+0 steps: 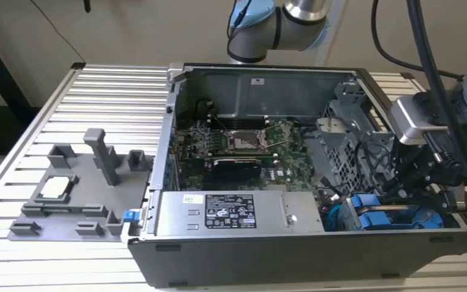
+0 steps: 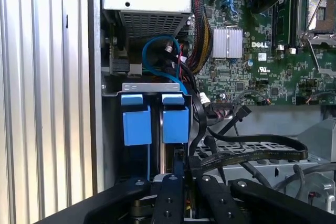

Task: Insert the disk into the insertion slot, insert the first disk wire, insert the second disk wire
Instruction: 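Insert the first disk wire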

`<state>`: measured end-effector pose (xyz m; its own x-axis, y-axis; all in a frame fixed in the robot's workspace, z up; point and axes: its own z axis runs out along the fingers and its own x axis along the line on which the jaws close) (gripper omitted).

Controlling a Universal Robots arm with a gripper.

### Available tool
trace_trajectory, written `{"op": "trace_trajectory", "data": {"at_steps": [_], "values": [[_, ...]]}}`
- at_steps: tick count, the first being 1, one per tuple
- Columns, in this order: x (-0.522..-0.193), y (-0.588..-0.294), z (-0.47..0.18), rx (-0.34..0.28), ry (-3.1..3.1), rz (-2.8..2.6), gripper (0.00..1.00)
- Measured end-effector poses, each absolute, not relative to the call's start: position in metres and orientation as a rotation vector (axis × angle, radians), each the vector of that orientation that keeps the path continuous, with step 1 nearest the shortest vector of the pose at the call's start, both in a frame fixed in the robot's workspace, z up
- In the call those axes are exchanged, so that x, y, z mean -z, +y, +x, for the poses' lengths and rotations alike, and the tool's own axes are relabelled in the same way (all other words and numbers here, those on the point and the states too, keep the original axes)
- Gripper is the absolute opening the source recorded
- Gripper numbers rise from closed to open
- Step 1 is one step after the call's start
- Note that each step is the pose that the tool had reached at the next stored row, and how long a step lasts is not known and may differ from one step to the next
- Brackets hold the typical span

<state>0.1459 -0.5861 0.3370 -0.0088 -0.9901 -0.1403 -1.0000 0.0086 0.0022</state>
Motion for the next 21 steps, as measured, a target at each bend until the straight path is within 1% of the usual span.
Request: {"op": "trace_trajectory", "data": {"at_steps": [3,4,21], "values": [[-0.3366,-0.5861,0.1459,-0.154,2.158,-2.139,0.17],[-0.3366,-0.5861,0.1459,-0.154,2.158,-2.140,0.24],[-0.3415,-0.5860,0.1450,-0.152,2.159,-2.141,0.24]]}}
